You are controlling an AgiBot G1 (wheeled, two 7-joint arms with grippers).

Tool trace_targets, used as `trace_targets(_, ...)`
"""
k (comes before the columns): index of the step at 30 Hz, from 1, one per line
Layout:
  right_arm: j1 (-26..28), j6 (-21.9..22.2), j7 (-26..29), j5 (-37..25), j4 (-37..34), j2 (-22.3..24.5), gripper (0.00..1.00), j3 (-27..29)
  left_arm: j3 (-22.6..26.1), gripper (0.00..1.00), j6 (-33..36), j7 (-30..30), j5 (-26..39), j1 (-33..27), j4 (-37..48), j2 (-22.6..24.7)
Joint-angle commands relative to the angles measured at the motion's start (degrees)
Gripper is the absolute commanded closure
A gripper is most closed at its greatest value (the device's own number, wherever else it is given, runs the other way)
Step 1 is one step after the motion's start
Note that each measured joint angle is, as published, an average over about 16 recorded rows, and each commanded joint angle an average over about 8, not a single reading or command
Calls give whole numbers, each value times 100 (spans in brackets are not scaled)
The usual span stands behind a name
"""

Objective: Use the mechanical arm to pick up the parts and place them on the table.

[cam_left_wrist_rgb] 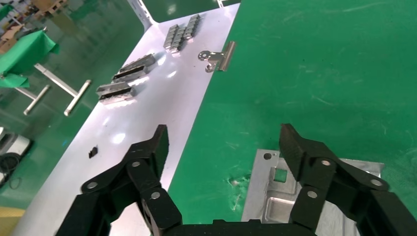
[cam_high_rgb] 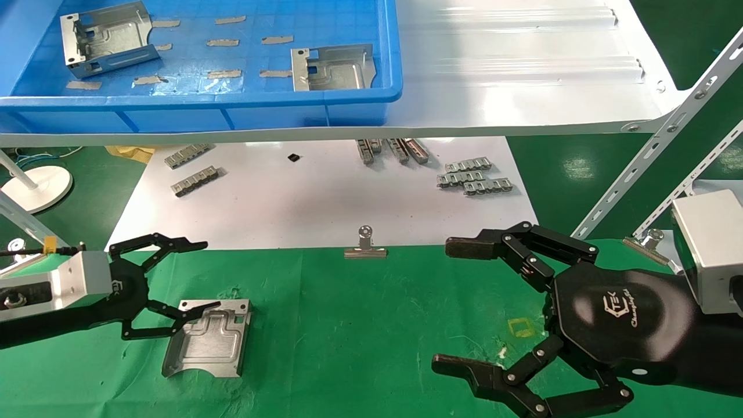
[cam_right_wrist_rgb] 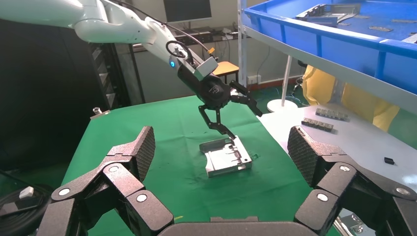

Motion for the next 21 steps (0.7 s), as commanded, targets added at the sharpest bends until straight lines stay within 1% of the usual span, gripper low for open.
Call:
trace_targets(1,0,0,0,0,0,0,0,0,15,0,-3,53,32,-17,11,5)
trace_targets(4,0,0,0,0,0,0,0,0,-8,0,-13,-1,36,4,-74,-5)
trace_targets(7,0,0,0,0,0,0,0,0,-82,0,-31,-191,-9,83,-284,-38)
trace_targets(21,0,0,0,0,0,0,0,0,-620,0,-172,-1585,-315,647,-1825,-281)
